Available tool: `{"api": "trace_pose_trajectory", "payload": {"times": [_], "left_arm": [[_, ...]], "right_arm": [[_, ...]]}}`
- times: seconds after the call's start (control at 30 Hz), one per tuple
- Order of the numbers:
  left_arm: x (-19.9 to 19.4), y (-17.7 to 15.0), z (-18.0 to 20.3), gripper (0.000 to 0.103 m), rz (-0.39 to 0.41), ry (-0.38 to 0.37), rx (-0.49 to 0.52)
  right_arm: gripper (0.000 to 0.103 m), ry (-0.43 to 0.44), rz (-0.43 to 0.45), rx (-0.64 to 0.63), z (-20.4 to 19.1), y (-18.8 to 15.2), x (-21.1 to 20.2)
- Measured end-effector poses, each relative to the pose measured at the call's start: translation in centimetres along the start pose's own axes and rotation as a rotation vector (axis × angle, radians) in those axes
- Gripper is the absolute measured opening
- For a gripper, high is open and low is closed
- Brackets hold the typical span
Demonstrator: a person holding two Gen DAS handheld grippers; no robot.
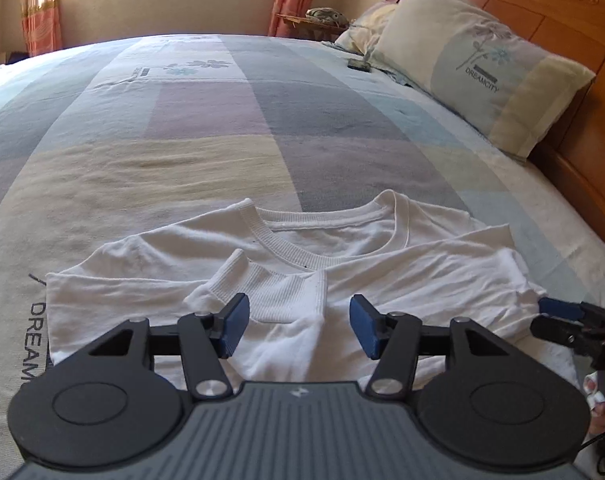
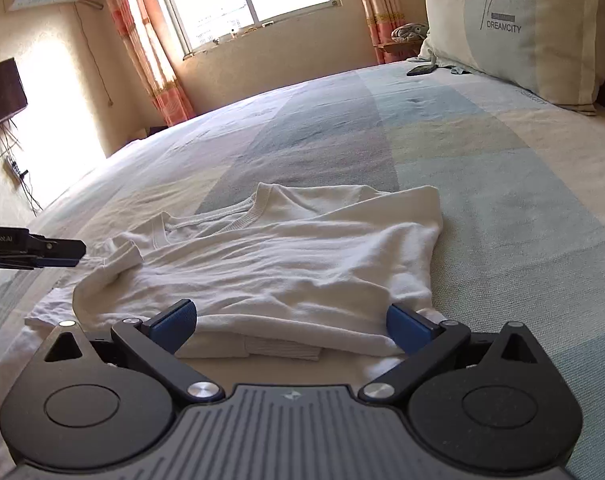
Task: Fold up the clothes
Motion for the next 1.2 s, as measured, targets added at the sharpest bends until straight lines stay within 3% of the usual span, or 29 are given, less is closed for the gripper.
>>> {"api": "trace_pose_trajectory", "payload": {"times": [0.1,0.37,0.57,0.73,0.83,0.9,0.93,0.97,1.07,1.2], "left_arm": [[0.5,-0.8,1.1,0.056,-0.024,0.079,0.052],[-2.3,-3.9,-5.0,0.062,-0.025,0.175,-0.141],[-4.0,-6.9,-9.2,0.064,-0.045,0.178,-0.308],[-5.6,-6.6,-9.5,0.064,0.022,0.175,-0.324],[-5.3,-5.2,-9.2,0.061,0.067,0.131,-0.332],[-4.3,-4.3,-9.7,0.056,0.050,0.096,-0.370],[-3.6,-3.9,-10.0,0.044,0.035,0.086,-0.392],[-2.7,-3.6,-10.4,0.041,0.018,0.090,-0.410],[-0.4,-3.4,-11.0,0.041,-0.044,0.146,-0.402],[0.5,-4.6,-10.5,0.041,-0.062,0.134,-0.362]], "right_arm": [[0.103,0.032,0.031,0.028,0.3,0.3,-0.8],[0.103,0.088,0.081,0.022,0.1,0.6,-2.1],[0.103,0.123,0.089,0.005,-0.5,0.5,-2.3],[0.103,0.121,0.072,-0.017,-0.9,0.3,-1.9],[0.103,0.118,0.062,-0.023,-0.9,0.1,-1.5],[0.103,0.119,0.059,-0.025,-0.9,0.0,-1.4],[0.103,0.120,0.059,-0.029,-0.9,0.0,-1.4],[0.103,0.120,0.058,-0.033,-0.9,0.0,-1.4],[0.103,0.119,0.057,-0.042,-1.0,0.0,-1.3],[0.103,0.123,0.053,-0.038,-0.9,0.0,-1.2]]}}
Point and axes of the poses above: each gripper's, at about its wrist camera, not at the fingertips, and x roughly the way its jaws point, z to its right, y to its top, the point moved 2 cm from there along x, roughly the way its jaws point, and after that the axes turned 14 degrees about y, right-handed, at the moved point
